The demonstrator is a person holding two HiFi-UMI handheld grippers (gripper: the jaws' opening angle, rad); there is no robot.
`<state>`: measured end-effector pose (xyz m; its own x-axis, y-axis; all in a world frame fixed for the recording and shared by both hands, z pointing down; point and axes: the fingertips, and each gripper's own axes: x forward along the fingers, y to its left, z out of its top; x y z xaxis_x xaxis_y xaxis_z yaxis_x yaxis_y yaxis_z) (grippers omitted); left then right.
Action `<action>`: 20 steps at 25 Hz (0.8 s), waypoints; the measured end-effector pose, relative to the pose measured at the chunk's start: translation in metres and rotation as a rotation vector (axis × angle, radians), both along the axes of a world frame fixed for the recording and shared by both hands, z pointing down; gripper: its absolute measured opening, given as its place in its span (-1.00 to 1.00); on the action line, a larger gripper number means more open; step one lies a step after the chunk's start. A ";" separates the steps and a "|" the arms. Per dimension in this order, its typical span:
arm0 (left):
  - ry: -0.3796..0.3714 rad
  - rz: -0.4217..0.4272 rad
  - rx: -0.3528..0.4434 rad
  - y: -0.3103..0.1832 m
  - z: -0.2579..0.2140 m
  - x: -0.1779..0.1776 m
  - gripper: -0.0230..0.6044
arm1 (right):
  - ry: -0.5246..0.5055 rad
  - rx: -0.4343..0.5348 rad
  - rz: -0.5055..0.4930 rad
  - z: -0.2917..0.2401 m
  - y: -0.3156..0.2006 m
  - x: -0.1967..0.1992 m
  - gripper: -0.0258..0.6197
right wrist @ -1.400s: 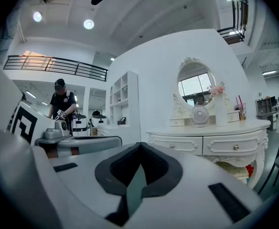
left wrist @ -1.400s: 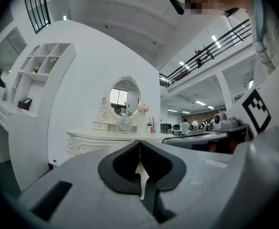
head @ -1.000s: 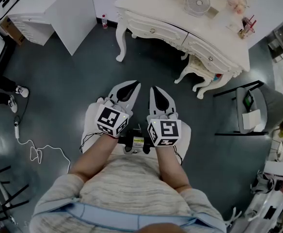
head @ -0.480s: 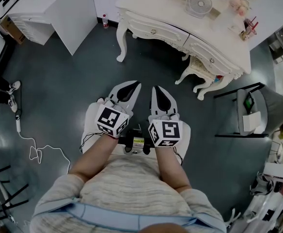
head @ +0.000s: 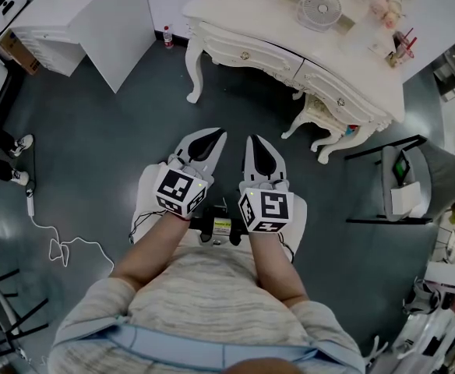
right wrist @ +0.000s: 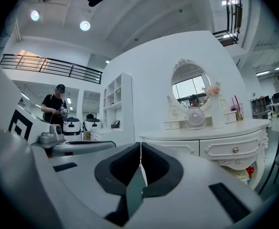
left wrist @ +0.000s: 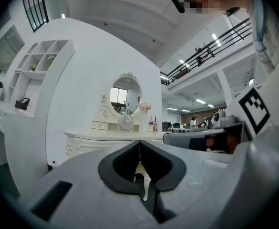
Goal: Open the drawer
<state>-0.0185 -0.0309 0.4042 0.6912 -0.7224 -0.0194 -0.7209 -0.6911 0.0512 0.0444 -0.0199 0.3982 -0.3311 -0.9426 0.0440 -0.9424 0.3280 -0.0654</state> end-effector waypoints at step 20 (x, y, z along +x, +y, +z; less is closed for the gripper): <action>-0.015 0.013 -0.008 -0.079 0.001 0.010 -0.89 | 0.013 -0.026 0.033 0.003 -0.080 0.011 -0.89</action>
<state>-0.0090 -0.1102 0.4047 0.7003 -0.7138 -0.0028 -0.7130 -0.6997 0.0462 0.0555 -0.1002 0.4008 -0.2995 -0.9514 0.0723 -0.9534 0.2954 -0.0614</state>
